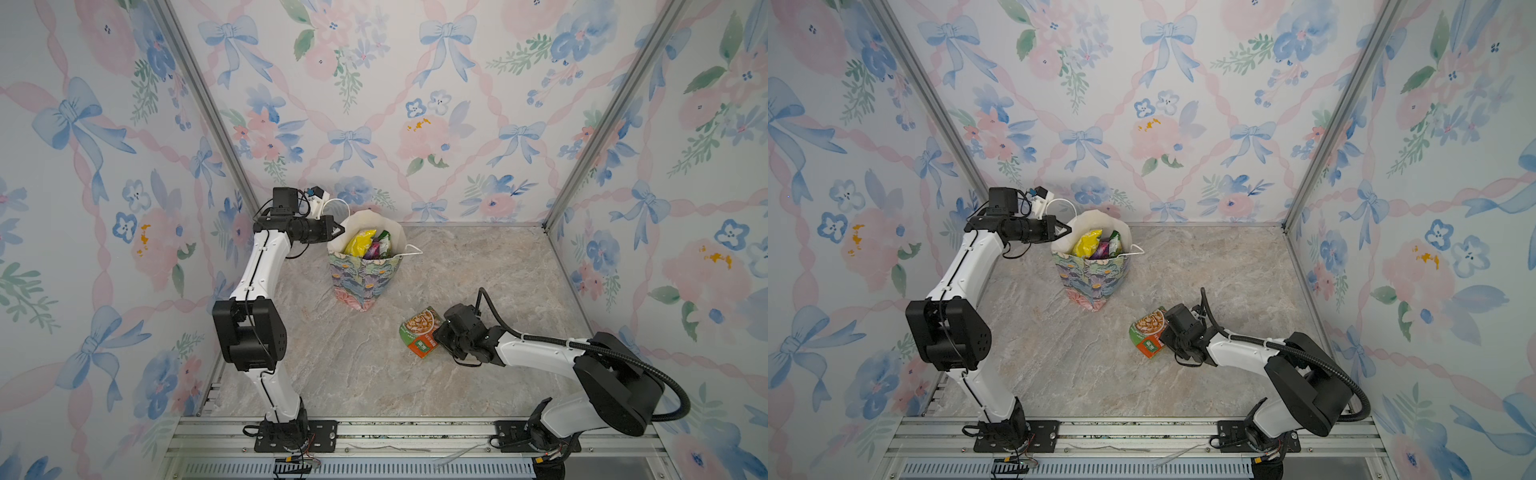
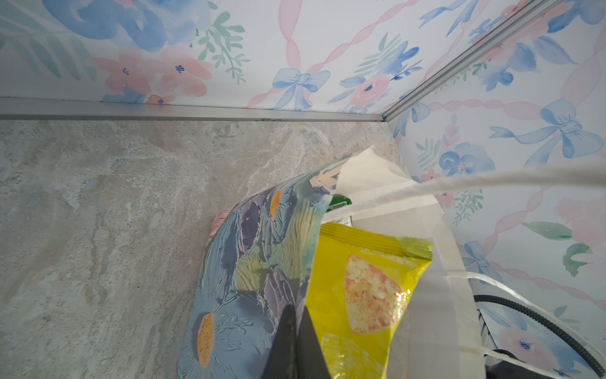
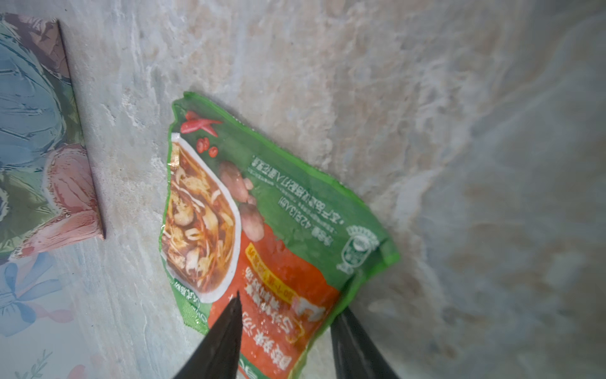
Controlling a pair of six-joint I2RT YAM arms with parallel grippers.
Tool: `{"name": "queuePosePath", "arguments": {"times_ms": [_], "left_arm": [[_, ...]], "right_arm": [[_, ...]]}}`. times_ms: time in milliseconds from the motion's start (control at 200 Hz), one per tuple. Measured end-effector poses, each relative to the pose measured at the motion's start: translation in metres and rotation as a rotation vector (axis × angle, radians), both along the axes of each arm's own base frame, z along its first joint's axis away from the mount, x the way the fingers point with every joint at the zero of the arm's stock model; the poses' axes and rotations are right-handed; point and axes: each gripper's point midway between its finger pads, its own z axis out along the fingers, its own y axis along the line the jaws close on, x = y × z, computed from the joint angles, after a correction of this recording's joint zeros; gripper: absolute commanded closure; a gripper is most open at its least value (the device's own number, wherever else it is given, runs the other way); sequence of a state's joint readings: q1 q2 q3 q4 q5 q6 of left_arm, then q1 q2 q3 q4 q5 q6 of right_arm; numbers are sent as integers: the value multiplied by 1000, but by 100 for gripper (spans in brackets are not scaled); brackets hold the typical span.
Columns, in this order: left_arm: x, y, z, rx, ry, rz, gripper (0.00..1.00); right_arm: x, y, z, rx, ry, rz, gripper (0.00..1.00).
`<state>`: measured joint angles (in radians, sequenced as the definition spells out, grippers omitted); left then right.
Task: Place the snacks into the paper bag
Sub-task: 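Grasp the red-green noodle packet with the right gripper and drag it nearer the bag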
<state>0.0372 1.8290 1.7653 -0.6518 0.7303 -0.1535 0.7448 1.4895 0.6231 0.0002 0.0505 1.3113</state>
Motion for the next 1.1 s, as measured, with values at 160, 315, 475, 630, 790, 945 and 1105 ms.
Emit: {"name": "queuePosePath", "arguments": {"times_ms": [160,315,475,630,790,945,1105], "left_arm": [[0,0,0,0,0,0,100],[0,0,0,0,0,0,100],[0,0,0,0,0,0,100],[0,0,0,0,0,0,100],[0,0,0,0,0,0,100],[0,0,0,0,0,0,100],[0,0,0,0,0,0,100]], "right_arm": [[6,6,-3,29,-8,-9,70],[10,11,-4,52,-14,-12,75],[12,12,-6,60,-12,-10,81],[12,12,-7,65,-7,-6,89],[13,12,-7,68,-7,1,97],[14,12,-6,57,-11,15,100],[13,6,-3,15,-2,35,100]]}}
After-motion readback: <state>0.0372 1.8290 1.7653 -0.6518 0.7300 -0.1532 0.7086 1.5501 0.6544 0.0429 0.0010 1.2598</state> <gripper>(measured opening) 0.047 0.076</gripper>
